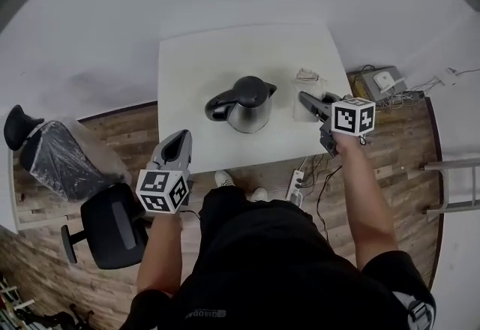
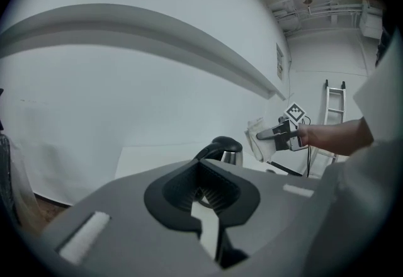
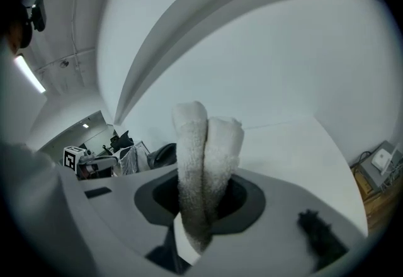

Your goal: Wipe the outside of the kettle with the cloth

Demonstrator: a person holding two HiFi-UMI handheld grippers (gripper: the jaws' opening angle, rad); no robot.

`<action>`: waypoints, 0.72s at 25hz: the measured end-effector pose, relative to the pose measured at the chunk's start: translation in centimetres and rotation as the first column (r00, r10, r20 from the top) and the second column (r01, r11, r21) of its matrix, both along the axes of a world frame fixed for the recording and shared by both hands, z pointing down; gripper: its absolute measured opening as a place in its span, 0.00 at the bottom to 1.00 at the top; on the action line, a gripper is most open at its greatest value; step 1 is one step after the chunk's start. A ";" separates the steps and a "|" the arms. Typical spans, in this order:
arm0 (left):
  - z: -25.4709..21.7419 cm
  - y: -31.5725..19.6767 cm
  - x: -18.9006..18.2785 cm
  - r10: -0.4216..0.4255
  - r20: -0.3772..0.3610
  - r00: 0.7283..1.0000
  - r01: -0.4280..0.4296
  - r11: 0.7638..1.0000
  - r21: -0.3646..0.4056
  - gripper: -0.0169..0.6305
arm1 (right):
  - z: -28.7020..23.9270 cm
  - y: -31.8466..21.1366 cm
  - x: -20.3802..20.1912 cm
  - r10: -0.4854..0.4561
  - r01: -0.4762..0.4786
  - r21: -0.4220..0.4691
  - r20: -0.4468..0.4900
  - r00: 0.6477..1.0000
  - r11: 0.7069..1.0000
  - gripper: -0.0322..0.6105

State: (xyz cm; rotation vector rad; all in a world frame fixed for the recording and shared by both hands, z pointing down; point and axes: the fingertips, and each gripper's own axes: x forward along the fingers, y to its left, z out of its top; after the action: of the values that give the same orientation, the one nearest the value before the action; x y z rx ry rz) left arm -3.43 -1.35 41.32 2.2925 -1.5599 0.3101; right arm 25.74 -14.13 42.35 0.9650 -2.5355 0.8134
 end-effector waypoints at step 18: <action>-2.2 1.3 1.4 0.091 0.121 0.989 -0.098 0.994 0.053 0.03 | -0.9 0.4 -1.3 0.001 -0.001 0.004 0.011 1.000 1.000 0.20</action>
State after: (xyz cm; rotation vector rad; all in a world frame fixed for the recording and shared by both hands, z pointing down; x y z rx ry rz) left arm -2.02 -0.08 39.15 2.4385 -1.5379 0.4374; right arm 24.43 -13.77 41.40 0.9661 -2.5469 0.8171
